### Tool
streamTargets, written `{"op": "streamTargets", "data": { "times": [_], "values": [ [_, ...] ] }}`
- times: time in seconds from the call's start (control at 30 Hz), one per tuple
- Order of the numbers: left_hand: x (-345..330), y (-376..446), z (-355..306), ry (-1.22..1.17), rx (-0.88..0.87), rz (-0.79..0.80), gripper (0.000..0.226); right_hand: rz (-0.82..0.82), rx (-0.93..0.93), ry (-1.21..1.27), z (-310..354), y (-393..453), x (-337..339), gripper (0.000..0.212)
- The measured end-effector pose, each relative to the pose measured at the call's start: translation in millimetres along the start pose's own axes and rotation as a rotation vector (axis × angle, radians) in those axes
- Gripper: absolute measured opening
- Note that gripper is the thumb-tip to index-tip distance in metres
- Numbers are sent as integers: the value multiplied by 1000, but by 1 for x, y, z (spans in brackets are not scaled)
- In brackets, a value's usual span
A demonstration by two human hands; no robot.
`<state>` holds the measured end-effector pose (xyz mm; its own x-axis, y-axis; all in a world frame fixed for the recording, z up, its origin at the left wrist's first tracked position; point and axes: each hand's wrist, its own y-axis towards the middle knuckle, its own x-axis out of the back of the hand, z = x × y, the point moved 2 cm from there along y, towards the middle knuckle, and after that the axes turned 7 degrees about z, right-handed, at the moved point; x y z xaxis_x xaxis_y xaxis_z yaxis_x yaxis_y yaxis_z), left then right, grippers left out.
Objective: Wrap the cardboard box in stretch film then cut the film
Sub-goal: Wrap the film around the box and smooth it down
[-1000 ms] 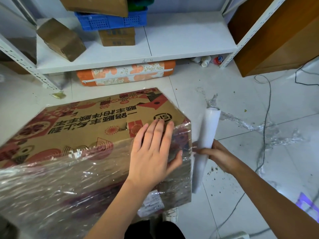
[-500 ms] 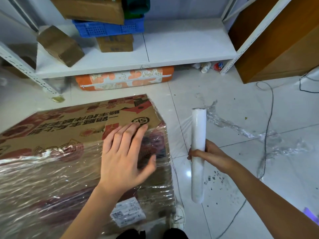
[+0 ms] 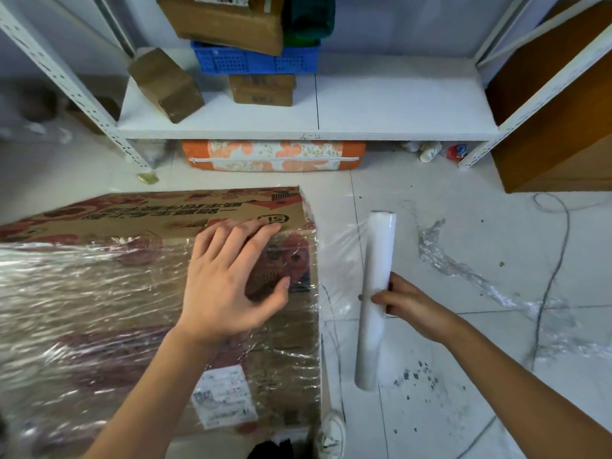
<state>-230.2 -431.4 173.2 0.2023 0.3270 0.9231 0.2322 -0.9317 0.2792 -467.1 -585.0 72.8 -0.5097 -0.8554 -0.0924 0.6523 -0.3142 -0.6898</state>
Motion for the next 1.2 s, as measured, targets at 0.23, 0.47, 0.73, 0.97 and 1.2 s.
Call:
{"op": "streamTargets", "data": {
  "times": [0.23, 0.47, 0.73, 0.97, 1.2],
  "values": [
    [-1, 4, 1, -17, 14, 8, 58, -141, 58, 15, 1, 23, -9, 38],
    [3, 5, 4, -49, -1, 32, 57, -101, -24, -102, 17, 31, 0, 53],
    [2, 10, 6, -67, -32, 16, 56, -45, 0, -155, 15, 50, 12, 67],
    [-1, 6, 4, -35, -59, -16, 53, 104, -18, -250, 19, 71, 20, 78],
    [-5, -1, 2, 53, -60, 6, 58, 245, -104, -226, 16, 76, 30, 51]
  ]
}}
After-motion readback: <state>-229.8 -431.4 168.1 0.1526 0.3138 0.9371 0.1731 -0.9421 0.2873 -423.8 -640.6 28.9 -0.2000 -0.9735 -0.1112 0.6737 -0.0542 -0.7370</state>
